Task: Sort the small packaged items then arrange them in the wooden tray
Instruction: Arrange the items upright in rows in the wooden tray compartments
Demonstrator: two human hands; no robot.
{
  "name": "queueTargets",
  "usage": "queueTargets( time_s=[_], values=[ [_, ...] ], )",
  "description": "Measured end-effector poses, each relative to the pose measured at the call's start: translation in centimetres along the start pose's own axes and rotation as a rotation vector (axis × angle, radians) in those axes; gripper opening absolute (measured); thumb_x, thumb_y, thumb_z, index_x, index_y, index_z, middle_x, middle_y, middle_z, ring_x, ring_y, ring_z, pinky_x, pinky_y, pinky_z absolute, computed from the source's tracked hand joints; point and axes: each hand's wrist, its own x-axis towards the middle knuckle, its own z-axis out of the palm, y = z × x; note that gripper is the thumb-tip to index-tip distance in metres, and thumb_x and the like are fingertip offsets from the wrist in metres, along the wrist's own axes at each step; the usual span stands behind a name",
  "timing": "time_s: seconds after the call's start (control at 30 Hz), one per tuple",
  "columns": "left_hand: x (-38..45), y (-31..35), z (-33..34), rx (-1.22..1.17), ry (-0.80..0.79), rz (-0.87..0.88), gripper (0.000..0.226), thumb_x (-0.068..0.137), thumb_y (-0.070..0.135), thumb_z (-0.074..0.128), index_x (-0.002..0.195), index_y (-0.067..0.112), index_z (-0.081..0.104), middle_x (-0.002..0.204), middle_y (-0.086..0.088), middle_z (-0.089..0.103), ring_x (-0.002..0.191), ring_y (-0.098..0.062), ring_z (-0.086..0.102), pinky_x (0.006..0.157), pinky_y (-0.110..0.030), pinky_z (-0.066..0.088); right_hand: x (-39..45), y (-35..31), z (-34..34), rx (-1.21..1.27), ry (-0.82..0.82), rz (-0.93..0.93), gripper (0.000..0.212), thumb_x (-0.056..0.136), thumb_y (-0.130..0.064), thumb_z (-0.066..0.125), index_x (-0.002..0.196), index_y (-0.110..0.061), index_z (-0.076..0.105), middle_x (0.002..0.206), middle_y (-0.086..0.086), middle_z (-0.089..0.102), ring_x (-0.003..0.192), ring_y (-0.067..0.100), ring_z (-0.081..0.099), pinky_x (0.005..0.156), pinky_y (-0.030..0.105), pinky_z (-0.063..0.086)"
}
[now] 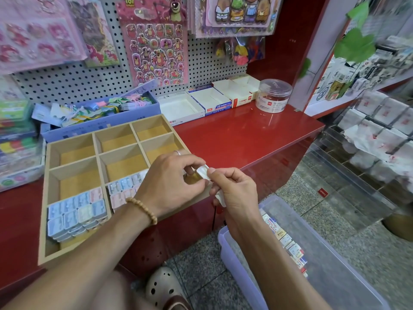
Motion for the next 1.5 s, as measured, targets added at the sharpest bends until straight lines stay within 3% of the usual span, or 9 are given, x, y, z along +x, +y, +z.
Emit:
queueTargets(
  time_s=[0.17, 0.27, 0.4, 0.53, 0.83, 0.97, 1.03, 1.2, 1.5],
  values=[
    [0.2, -0.5, -0.1, -0.019, -0.002, -0.019, 0.03, 0.068, 0.027, 0.082, 0.096, 0.018, 0.077, 0.083, 0.014, 0.065, 0.074, -0.004, 0.062, 0.068, -0.032, 0.056, 0.1, 0.0, 0.3, -0.02, -0.07, -0.006, 0.013, 0.086, -0.012, 0.074, 0.076, -0.01, 0.066, 0.052, 0.0, 0.058, 0.047, 0.008, 0.05, 0.047, 0.022, 0.04],
    [0.4, -0.9, -0.2, -0.001, 0.006, -0.062, 0.035, 0.068, 0.03, 0.084, 0.1, 0.019, 0.076, 0.084, 0.012, 0.066, 0.074, -0.003, 0.062, 0.071, -0.029, 0.056, 0.3, -0.3, 0.5, -0.03, -0.077, -0.007, 0.022, 0.093, -0.019, 0.067, 0.073, -0.012, 0.063, 0.054, 0.0, 0.061, 0.053, 0.008, 0.056, 0.065, 0.027, 0.042],
    [1.2, -2.7, -0.5, 0.089, -0.049, -0.181, 0.038, 0.074, 0.026, 0.081, 0.11, 0.018, 0.073, 0.091, 0.008, 0.065, 0.08, -0.006, 0.062, 0.08, -0.027, 0.052, 1.6, -1.3, -1.1, 0.019, 0.082, 0.109, 0.038, 0.099, -0.031, 0.057, 0.066, -0.015, 0.046, 0.045, 0.001, 0.041, 0.047, 0.019, 0.043, 0.049, 0.029, 0.034],
    [2.1, -4.4, 0.3, 0.246, -0.156, -0.26, 0.036, 0.077, 0.031, 0.079, 0.112, 0.024, 0.071, 0.094, 0.007, 0.058, 0.087, -0.012, 0.059, 0.083, -0.033, 0.051, 2.3, -1.0, -2.8, -0.029, 0.086, 0.238, 0.044, 0.098, -0.044, 0.052, 0.063, -0.019, 0.041, 0.051, 0.0, 0.039, 0.047, 0.016, 0.043, 0.049, 0.027, 0.034],
    [3.4, -5.2, 2.8, 0.393, -0.191, -0.22, 0.046, 0.079, 0.041, 0.076, 0.119, 0.02, 0.069, 0.09, 0.006, 0.052, 0.087, -0.012, 0.046, 0.078, -0.028, 0.042, 2.2, 0.7, -4.2, 0.142, 0.038, 0.363, 0.04, 0.101, -0.037, 0.046, 0.068, -0.015, 0.054, 0.059, 0.003, 0.049, 0.05, 0.019, 0.051, 0.046, 0.026, 0.032],
    [3.4, -5.2, 2.7, 0.437, -0.163, -0.194, 0.026, 0.079, 0.043, 0.075, 0.078, 0.02, 0.065, 0.075, 0.007, 0.05, 0.079, -0.015, 0.05, 0.067, -0.03, 0.038, 1.5, 0.9, -4.1, 0.198, -0.053, 0.342, 0.032, 0.09, -0.019, 0.036, 0.091, -0.002, 0.063, 0.063, 0.005, 0.048, 0.055, 0.019, 0.048, 0.048, 0.026, 0.029],
    [3.4, -5.3, 2.6, 0.433, -0.15, -0.213, 0.027, 0.075, 0.046, 0.077, 0.086, 0.023, 0.069, 0.081, 0.005, 0.058, 0.083, -0.016, 0.054, 0.071, -0.032, 0.046, 1.3, 1.2, -4.2, 0.208, -0.078, 0.329, 0.035, 0.085, -0.01, 0.033, 0.098, 0.002, 0.064, 0.064, 0.005, 0.046, 0.056, 0.018, 0.044, 0.044, 0.024, 0.027],
    [3.2, -5.4, 2.4, 0.47, -0.125, -0.207, 0.032, 0.077, 0.046, 0.075, 0.1, 0.023, 0.072, 0.085, 0.007, 0.056, 0.082, -0.01, 0.046, 0.067, -0.027, 0.041, 1.2, 1.7, -4.4, 0.103, -0.062, 0.318, 0.029, 0.089, -0.001, 0.044, 0.108, 0.001, 0.066, 0.067, 0.002, 0.053, 0.051, 0.012, 0.041, 0.039, 0.023, 0.021],
    [3.5, -4.7, 1.8, 0.416, -0.138, -0.209, 0.03, 0.078, 0.041, 0.074, 0.103, 0.025, 0.071, 0.086, 0.009, 0.058, 0.083, -0.01, 0.048, 0.07, -0.028, 0.044, 0.4, 1.6, -5.0, -0.014, -0.035, 0.175, 0.008, 0.084, -0.003, 0.073, 0.083, -0.011, 0.069, 0.077, 0.015, 0.056, 0.049, 0.011, 0.038, 0.038, 0.021, 0.023]
  ],
)
